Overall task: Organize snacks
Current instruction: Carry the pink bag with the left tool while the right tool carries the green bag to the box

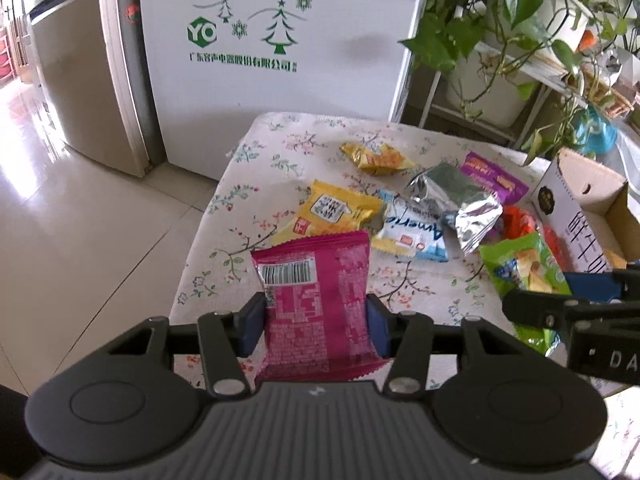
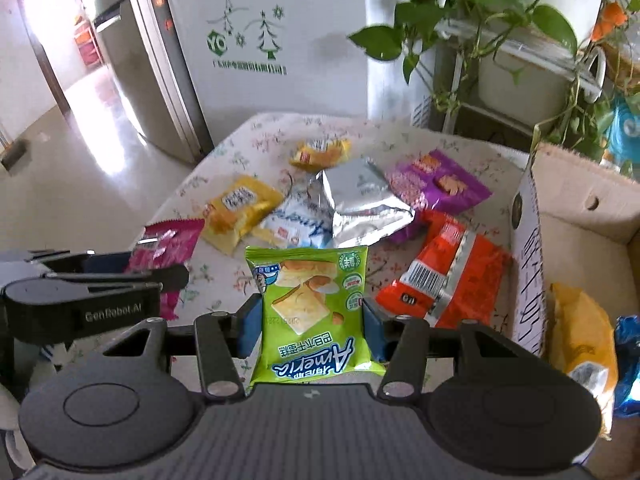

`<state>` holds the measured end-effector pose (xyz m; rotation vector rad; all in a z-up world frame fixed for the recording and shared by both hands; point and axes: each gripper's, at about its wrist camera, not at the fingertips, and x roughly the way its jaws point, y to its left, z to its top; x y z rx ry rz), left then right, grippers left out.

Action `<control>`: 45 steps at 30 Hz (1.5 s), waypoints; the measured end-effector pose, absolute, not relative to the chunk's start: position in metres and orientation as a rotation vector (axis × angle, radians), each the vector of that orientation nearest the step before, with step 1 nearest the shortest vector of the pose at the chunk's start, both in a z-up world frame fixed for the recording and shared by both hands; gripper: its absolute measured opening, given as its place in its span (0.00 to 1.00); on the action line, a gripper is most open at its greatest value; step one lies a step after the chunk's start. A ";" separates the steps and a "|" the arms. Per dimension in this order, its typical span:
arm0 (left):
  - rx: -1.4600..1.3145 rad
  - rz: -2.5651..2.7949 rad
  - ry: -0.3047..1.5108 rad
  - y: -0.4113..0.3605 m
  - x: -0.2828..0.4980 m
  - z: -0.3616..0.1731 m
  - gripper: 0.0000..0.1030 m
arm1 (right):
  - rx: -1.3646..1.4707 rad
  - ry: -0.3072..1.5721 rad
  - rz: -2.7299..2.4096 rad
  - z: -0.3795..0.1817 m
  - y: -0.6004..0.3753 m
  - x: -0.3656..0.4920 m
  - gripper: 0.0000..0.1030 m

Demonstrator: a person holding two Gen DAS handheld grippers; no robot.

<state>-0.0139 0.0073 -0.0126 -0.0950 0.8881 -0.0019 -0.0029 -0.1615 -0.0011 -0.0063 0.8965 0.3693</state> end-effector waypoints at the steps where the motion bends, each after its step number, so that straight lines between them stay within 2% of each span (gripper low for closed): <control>1: -0.093 -0.003 0.881 0.006 -0.015 -0.010 0.50 | -0.003 0.888 0.367 0.003 -0.163 -0.004 0.57; 11: -0.085 -0.050 0.832 -0.018 -0.018 0.019 0.50 | 0.064 0.777 0.323 0.043 -0.192 -0.005 0.57; 22: -0.061 -0.189 0.786 -0.079 -0.013 0.049 0.50 | 0.150 0.670 0.226 0.077 -0.250 -0.007 0.57; 35: -0.042 -0.388 0.774 -0.165 -0.018 0.069 0.50 | 0.266 0.635 0.054 0.083 -0.323 -0.011 0.57; 45: -0.006 -0.516 0.814 -0.229 -0.020 0.059 0.50 | 0.328 0.677 -0.029 0.072 -0.354 -0.004 0.57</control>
